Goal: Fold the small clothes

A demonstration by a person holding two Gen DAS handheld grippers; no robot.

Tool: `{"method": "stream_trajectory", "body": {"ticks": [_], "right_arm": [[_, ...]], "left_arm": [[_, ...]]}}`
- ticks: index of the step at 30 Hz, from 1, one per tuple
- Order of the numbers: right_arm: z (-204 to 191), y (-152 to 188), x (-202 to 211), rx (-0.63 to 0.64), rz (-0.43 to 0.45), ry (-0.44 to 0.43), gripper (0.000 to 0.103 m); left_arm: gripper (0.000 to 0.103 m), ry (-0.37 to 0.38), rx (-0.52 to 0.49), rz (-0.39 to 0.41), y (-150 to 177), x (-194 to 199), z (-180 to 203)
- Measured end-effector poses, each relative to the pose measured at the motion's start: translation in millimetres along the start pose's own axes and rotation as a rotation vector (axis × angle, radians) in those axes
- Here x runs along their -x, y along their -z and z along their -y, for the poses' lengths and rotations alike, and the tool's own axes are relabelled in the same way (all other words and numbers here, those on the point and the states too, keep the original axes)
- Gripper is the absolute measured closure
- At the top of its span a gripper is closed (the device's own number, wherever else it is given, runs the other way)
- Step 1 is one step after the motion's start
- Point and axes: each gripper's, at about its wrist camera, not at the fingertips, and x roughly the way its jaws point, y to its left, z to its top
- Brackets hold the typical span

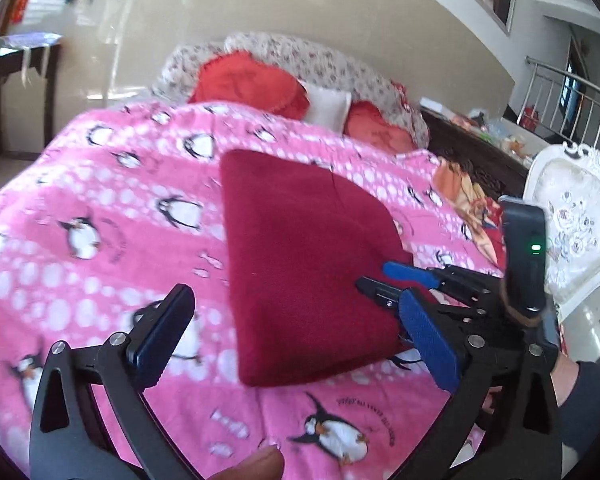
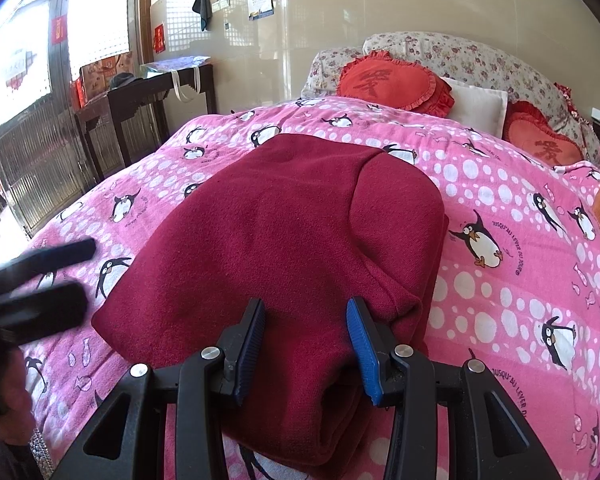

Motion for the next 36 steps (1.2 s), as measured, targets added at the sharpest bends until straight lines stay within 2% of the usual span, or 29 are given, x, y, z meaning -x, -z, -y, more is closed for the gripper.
{"method": "stream_trajectory", "body": {"ticks": [2, 4, 5, 6, 8, 11, 12, 15, 19, 21, 28, 36], "right_arm": [[0, -7, 6, -0.005, -0.018, 0.007, 0.062], [2, -15, 23, -0.069, -0.019, 0.037, 0.062], [3, -16, 32, -0.099, -0.020, 0.073, 0.058], [3, -15, 42, -0.125, -0.030, 0.121, 0.050], [1, -8, 64, -0.174, -0.052, 0.180, 0.043], [-3, 6, 90, -0.218, -0.065, 0.158, 0.042], [-6, 13, 103, -0.230, -0.063, 0.158, 0.041], [-9, 25, 124, -0.253, -0.066, 0.165, 0.039], [-12, 38, 143, -0.258, -0.077, 0.157, 0.039], [-14, 40, 148, -0.252, -0.072, 0.166, 0.039], [-13, 42, 156, -0.228, -0.062, 0.213, 0.039], [-12, 44, 156, -0.236, -0.067, 0.212, 0.039]], "left_arm": [[0.001, -0.018, 0.012, -0.006, -2, 10, -3], [0.001, -0.057, 0.008, -0.008, -5, 20, -1], [0.001, -0.080, 0.011, -0.006, -7, 25, -1], [0.001, -0.095, 0.017, -0.008, -9, 29, 0], [0.001, -0.086, 0.047, -0.033, -12, 35, 3], [0.001, -0.031, 0.059, -0.104, -15, 37, 12], [0.001, -0.053, 0.040, -0.147, -14, 33, 19], [0.001, -0.198, -0.015, -0.241, -8, 22, 38], [0.001, -0.255, 0.019, -0.318, 0, 14, 46], [0.001, -0.296, 0.010, -0.325, 3, 13, 50], [0.001, -0.276, 0.021, -0.352, 8, 11, 51], [0.001, -0.262, 0.021, -0.361, 9, 11, 54]]}}
